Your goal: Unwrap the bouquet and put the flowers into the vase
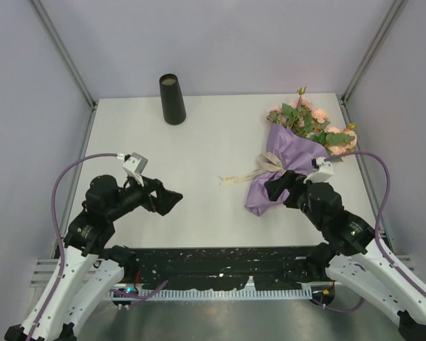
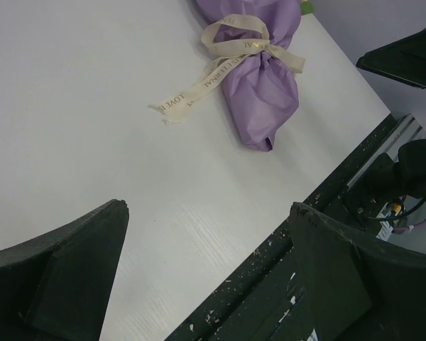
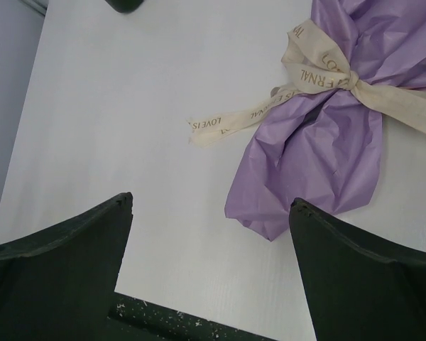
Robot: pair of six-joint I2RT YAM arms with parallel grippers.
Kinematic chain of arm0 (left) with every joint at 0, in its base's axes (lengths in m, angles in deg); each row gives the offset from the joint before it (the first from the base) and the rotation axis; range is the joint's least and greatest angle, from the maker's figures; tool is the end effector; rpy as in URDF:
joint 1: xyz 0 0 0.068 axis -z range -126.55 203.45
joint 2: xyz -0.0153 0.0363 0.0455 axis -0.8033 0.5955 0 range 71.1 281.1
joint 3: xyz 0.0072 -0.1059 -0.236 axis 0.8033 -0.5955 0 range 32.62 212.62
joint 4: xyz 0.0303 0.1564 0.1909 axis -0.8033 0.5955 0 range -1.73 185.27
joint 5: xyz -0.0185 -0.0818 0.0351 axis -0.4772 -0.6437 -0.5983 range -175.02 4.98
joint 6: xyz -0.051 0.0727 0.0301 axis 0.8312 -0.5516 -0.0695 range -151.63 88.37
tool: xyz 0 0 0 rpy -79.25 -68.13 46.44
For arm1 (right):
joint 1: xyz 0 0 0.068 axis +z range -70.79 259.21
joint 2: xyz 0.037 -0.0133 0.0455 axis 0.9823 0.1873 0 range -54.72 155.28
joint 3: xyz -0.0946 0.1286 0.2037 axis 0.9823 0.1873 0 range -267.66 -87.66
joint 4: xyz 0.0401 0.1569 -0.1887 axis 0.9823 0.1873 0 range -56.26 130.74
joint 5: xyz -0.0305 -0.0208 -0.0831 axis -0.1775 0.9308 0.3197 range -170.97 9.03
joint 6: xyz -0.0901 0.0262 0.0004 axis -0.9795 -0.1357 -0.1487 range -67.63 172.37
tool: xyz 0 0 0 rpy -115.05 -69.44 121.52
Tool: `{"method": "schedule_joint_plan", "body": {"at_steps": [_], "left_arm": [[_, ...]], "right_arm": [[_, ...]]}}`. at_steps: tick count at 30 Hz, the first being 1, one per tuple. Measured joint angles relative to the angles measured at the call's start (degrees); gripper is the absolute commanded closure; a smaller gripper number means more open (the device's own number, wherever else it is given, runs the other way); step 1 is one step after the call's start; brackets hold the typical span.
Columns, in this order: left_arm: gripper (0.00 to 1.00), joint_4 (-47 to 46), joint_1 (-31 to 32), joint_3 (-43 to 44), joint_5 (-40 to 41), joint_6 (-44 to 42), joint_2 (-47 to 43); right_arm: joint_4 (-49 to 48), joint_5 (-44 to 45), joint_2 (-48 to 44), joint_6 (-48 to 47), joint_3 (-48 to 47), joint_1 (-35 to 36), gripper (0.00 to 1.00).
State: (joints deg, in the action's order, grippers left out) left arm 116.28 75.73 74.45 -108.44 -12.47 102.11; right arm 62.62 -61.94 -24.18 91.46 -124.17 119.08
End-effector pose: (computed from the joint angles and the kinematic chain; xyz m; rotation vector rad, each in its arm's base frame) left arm 0.1418 -0.0944 0.2996 0.3452 1.9092 -0.8721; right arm 0.1489 0.0883 0.2641 0.2065 1.9823 0.5788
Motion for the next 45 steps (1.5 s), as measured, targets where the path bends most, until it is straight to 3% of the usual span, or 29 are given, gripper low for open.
{"method": "schedule_joint_plan", "body": {"at_steps": [10, 12, 15, 16, 18, 20, 30, 41, 45], "left_arm": [[0.00, 0.04, 0.00, 0.00, 0.31, -0.09, 0.11], [0.00, 0.09, 0.00, 0.00, 0.33, -0.09, 0.11], [0.00, 0.09, 0.00, 0.00, 0.37, -0.09, 0.02], [0.00, 0.11, 0.00, 0.00, 0.48, -0.09, -0.11], [0.00, 0.13, 0.00, 0.00, 0.90, -0.09, -0.52], [0.00, 0.13, 0.00, 0.00, 1.18, -0.11, -0.94], [0.00, 0.22, 0.00, 0.00, 1.97, -0.13, -1.11], [0.00, 1.07, 0.00, 0.00, 2.47, -0.15, -1.14], [0.00, 1.20, 0.00, 0.00, 2.62, -0.15, -1.11]], "right_arm": [[1.81, 5.03, -1.36, 3.52, 0.00, 0.00, 0.05], [3.39, 7.04, -1.09, 4.70, 0.00, 0.00, 0.00], [4.85, 10.27, 0.28, 6.97, 0.44, 0.00, 0.11], [5.14, 11.10, 0.87, 7.82, 0.96, 0.00, 0.23], [5.62, 12.13, 2.51, 9.35, 2.40, 0.00, 0.33], [5.68, 12.70, 4.57, 10.23, 3.96, 0.00, 0.37], [-1.25, 12.22, 11.61, 10.36, 11.63, -0.83, 0.40], [-18.78, 5.81, 16.44, 10.58, 20.63, -7.06, 0.40], [-22.71, 3.30, 18.45, 10.78, 21.00, -7.37, 0.51]]}}
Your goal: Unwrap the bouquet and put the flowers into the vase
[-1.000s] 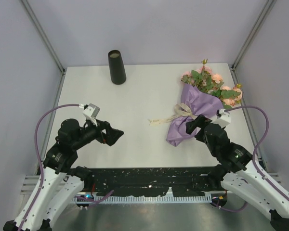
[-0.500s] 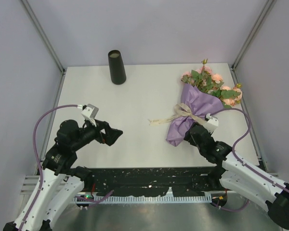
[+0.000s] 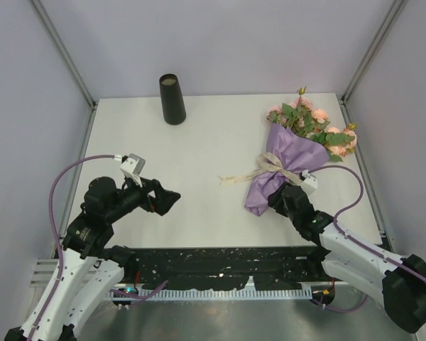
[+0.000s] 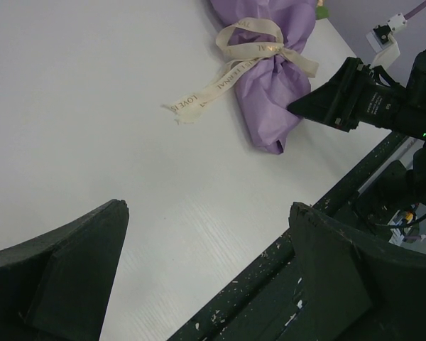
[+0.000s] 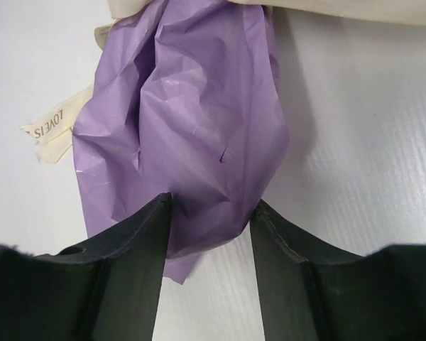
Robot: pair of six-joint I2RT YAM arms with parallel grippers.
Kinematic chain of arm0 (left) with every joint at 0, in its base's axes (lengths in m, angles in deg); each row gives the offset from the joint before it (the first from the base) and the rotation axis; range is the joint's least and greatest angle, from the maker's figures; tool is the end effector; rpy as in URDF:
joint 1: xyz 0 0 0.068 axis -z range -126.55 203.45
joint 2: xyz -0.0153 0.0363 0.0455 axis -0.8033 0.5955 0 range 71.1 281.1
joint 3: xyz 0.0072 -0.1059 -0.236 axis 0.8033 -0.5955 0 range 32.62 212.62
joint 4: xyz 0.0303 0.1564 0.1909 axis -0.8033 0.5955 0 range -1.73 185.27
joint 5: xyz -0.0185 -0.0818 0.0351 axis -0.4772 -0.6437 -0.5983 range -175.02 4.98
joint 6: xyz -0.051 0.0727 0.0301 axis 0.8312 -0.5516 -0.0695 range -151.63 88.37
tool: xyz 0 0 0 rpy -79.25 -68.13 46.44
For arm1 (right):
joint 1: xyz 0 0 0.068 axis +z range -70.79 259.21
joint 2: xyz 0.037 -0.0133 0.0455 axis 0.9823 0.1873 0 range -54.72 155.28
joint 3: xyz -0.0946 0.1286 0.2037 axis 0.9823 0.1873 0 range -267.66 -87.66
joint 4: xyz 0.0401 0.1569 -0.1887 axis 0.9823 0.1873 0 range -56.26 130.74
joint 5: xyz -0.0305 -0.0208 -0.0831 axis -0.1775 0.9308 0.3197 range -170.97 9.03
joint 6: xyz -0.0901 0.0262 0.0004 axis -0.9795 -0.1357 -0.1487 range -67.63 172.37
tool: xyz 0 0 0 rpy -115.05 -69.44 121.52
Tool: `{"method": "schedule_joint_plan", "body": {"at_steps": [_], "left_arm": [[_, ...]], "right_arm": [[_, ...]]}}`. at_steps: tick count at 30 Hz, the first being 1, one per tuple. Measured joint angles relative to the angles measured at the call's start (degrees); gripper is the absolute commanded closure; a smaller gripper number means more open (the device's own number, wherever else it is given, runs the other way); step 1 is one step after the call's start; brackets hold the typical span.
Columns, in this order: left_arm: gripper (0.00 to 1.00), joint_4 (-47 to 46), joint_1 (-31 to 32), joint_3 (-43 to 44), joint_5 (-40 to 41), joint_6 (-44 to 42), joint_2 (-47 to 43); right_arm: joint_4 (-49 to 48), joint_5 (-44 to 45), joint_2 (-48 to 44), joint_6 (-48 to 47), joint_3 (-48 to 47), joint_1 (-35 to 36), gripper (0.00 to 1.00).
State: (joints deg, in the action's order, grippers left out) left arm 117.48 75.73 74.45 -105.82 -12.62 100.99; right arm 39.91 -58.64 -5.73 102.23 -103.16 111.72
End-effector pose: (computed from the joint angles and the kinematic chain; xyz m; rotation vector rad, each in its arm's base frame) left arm 0.1402 -0.0899 0.2989 0.3141 1.9119 -0.8282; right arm 0.1856 0.0801 0.1270 0.5373 2.1597 0.3566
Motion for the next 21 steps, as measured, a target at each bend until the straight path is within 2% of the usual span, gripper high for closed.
{"method": "schedule_joint_plan", "body": {"at_steps": [5, 9, 13, 16, 21], "left_arm": [[0.04, 0.28, 0.00, 0.00, 0.26, -0.07, 0.00], [0.11, 0.70, 0.15, 0.00, 1.38, 0.07, 0.39], [0.14, 2.71, 0.22, 0.02, 0.66, 1.03, 3.06], [0.15, 2.27, 0.96, -0.94, -0.31, 3.48, 4.70], [0.14, -3.13, 3.54, -8.17, -0.55, 9.03, 4.83]], "right_arm": [[-2.36, -2.45, 0.90, -0.20, 0.04, -0.04, 0.74], [-3.19, -5.40, 0.87, -1.60, 0.07, -0.11, 0.84], [-4.68, -12.28, 0.96, -5.33, 0.07, -0.17, 0.87], [-8.72, -22.77, 2.86, -9.40, 0.04, 0.20, 0.91], [-9.01, -32.15, 5.49, -13.90, -0.37, 4.59, 0.95]]}}
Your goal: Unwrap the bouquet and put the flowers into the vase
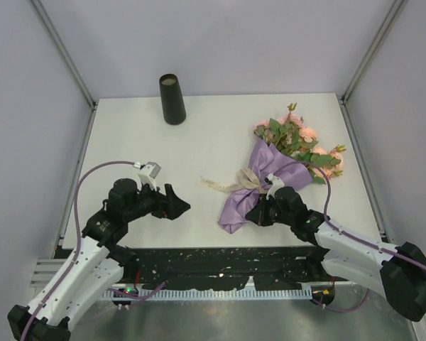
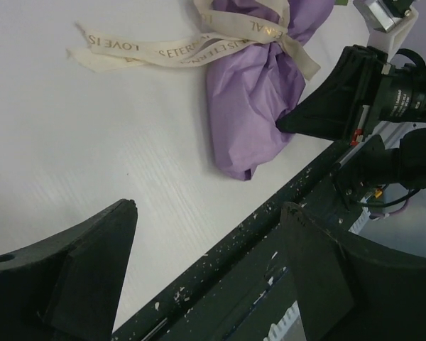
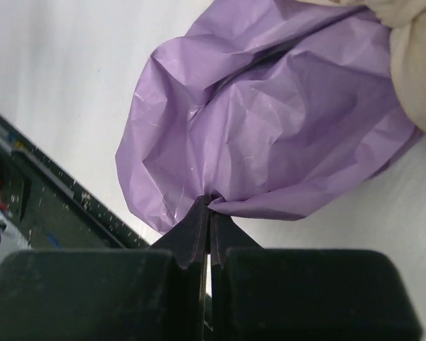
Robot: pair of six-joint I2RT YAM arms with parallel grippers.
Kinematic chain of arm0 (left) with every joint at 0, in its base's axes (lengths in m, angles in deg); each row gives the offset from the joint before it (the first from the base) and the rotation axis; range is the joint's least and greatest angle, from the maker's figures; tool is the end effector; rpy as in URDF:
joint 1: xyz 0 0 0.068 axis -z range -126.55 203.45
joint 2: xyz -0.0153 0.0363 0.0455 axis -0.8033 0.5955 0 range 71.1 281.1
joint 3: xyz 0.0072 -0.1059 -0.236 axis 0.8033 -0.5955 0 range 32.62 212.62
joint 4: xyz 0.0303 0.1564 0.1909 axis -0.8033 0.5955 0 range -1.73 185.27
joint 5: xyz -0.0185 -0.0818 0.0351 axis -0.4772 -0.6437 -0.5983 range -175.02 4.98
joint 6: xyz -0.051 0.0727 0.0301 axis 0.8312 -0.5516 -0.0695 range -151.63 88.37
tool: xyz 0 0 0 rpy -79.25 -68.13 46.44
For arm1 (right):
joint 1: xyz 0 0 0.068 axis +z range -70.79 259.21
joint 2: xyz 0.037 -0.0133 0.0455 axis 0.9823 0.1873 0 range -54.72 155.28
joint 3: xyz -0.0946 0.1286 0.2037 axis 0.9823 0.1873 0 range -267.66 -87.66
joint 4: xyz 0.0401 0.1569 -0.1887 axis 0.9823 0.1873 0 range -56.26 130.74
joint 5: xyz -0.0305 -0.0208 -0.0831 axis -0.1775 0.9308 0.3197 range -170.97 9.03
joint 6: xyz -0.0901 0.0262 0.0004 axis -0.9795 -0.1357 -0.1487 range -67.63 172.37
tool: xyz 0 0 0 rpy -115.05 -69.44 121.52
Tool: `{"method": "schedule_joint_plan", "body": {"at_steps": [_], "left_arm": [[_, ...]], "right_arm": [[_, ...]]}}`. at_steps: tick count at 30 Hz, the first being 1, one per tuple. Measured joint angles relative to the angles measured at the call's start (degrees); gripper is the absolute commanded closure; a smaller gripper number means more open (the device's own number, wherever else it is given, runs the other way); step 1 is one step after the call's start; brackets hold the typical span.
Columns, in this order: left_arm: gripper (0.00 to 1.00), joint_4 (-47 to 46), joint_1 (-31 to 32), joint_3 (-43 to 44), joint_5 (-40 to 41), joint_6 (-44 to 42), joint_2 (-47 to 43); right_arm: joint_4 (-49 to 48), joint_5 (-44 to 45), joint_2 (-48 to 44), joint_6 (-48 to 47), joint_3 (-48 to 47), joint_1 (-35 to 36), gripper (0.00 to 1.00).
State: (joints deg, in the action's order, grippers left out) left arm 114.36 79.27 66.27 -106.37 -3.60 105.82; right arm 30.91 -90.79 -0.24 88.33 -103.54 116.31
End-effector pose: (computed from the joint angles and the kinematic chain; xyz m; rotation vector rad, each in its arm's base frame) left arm 0.1516 -0.1076 0.2415 0.2047 2.1405 -0.9499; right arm 0.1676 0.1448 0.1271 -0.1259 2.3304 0.8715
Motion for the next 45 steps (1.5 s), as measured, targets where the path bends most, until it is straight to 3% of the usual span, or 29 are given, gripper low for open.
{"method": "schedule_joint_plan", "body": {"at_steps": [2, 4, 6, 12, 16, 23, 26, 32, 35, 43, 45], "left_arm": [[0.14, -4.90, 1.27, -4.61, -0.13, 2.58, 0.20], [0.14, -8.94, 2.45, -8.28, -0.15, 4.50, 1.29], [0.14, -13.70, 4.04, -11.93, -0.09, 6.25, 3.41], [0.14, -26.77, 10.69, -16.44, 1.38, 10.34, 13.29], [0.14, -37.46, 14.58, -16.33, 2.73, 11.21, 21.24], [0.26, -48.59, 19.02, -13.44, 3.39, 12.63, 38.16], [0.36, -51.60, 20.85, -12.37, 3.41, 13.14, 42.64], [0.85, -56.08, 22.56, -12.48, 4.17, 14.16, 44.28], [1.00, -57.61, 22.60, -13.27, 4.90, 14.53, 43.80], [1.00, -58.18, 22.60, -18.43, 7.45, 15.13, 36.09], [0.76, -58.27, 22.67, -19.08, 7.93, 15.10, 34.97]], "right_arm": [[0.66, -2.16, -1.14, -0.98, 0.00, 1.79, 0.94], [1.53, -3.52, -3.43, -1.42, 0.02, 2.93, 0.70], [2.58, -4.72, -6.69, -1.46, 0.02, 3.50, 0.61], [11.10, -3.28, -16.57, -1.79, -0.68, 3.78, 0.58], [17.27, 2.75, -21.70, -2.45, -4.87, 3.78, 0.58], [19.54, 14.47, -22.95, -6.75, -12.09, 3.80, 0.58], [19.37, 17.88, -22.16, -8.94, -12.31, 3.80, 0.58], [17.88, 21.20, -16.02, -13.35, -12.59, 3.78, 0.58], [15.89, 19.91, -11.52, -15.69, -12.90, 3.78, 0.59], [10.80, 10.86, -0.74, -21.24, -19.06, 3.80, 0.56], [10.01, 8.57, 3.72, -22.84, -22.82, 3.82, 0.54]]}}
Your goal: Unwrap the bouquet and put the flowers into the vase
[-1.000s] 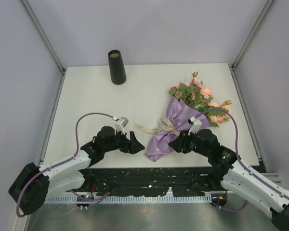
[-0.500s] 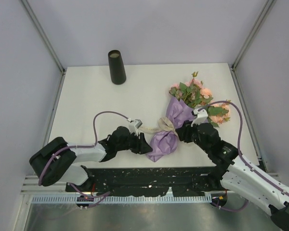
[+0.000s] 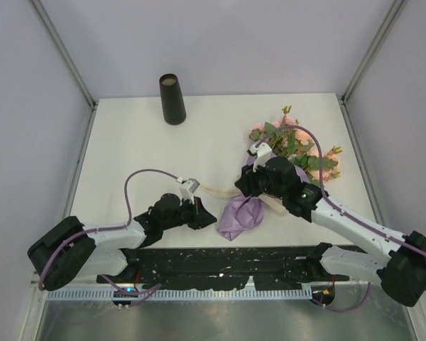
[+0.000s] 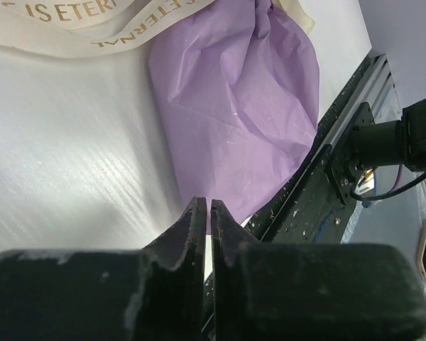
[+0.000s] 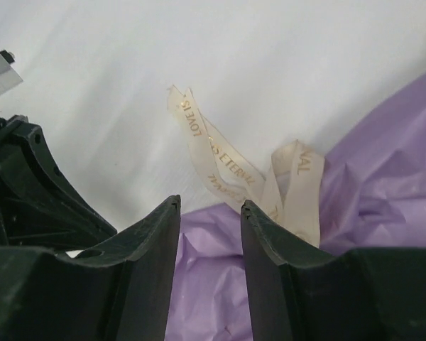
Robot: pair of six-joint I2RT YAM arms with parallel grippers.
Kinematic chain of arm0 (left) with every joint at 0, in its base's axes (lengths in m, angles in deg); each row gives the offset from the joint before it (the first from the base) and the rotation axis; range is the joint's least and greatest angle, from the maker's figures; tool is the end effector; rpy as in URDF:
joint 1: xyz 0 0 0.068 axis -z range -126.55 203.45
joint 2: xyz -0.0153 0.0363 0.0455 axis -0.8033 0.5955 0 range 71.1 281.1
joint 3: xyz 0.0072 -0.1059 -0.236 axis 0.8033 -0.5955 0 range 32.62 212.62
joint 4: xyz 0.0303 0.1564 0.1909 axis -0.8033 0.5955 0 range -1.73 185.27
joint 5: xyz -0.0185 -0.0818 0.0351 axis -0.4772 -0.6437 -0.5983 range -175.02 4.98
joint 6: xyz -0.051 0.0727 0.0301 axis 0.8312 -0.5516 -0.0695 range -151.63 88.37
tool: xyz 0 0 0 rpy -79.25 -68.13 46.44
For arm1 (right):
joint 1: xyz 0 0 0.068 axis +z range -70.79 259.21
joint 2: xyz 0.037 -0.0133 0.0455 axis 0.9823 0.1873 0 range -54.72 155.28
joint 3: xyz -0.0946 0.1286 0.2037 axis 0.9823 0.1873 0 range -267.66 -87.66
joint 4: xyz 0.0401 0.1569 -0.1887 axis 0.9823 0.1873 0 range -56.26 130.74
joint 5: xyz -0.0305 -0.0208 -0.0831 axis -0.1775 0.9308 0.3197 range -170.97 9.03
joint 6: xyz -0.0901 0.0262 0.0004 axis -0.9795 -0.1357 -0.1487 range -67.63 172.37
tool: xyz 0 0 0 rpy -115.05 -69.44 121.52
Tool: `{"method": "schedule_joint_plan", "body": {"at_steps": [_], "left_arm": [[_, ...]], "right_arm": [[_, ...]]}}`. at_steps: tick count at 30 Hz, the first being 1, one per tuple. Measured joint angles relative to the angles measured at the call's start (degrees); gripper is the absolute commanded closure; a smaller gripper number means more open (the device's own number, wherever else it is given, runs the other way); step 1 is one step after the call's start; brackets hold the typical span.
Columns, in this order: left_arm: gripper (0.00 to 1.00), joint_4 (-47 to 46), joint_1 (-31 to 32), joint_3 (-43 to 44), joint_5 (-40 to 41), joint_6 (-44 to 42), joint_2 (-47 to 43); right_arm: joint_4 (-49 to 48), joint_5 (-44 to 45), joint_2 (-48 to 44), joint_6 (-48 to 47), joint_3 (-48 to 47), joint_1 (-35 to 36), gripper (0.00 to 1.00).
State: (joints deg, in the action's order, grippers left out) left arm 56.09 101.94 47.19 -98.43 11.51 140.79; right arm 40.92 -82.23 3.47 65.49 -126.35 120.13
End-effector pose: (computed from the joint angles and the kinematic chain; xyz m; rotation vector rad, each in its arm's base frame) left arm 0.1569 -0.2069 0.1311 0.2718 2.1736 -1.2166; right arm 0.2016 0.1771 0.2336 -0.5165 2.0273 0.6066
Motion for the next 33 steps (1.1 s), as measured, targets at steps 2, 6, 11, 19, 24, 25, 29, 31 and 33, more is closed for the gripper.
{"method": "schedule_joint_plan", "body": {"at_steps": [2, 6, 11, 19, 24, 25, 29, 31, 33], "left_arm": [[0.53, -0.02, 0.02, -0.17, 0.26, -0.11, -0.17], [0.42, -0.85, 0.13, 0.59, 0.11, -0.17, 2.89], [0.39, -4.50, 0.74, 1.95, -1.75, 0.17, 10.49], [0.42, -18.88, 2.86, 2.08, -5.38, 3.65, 21.27], [0.56, -27.15, 3.13, 2.05, -6.36, 6.45, 26.99], [0.60, -28.00, 3.15, 2.05, -6.40, 6.97, 27.74], [0.86, -28.92, 3.15, 2.05, -6.29, 7.89, 28.83], [0.96, -29.24, 3.15, 1.97, -6.10, 8.13, 28.83], [1.00, -29.53, 3.15, 1.88, -5.84, 8.26, 28.83]], "right_arm": [[0.17, -1.31, 4.87, -1.75, -3.98, 0.00, 0.54], [2.49, -1.81, 13.53, -4.46, -10.75, 0.00, 0.56], [5.51, -2.01, 21.00, -6.54, -15.23, 0.00, 0.56], [10.49, 0.09, 28.28, -8.59, -19.02, 0.00, 0.57], [12.63, 3.52, 31.54, -9.73, -19.96, 0.00, 0.51], [13.07, 4.26, 31.95, -10.01, -19.96, 0.00, 0.51], [14.32, 7.06, 33.00, -11.10, -19.96, 0.00, 0.51], [14.36, 8.04, 33.38, -11.54, -19.98, 0.00, 0.51], [14.49, 8.79, 34.27, -12.52, -20.28, 0.00, 0.50]]}}
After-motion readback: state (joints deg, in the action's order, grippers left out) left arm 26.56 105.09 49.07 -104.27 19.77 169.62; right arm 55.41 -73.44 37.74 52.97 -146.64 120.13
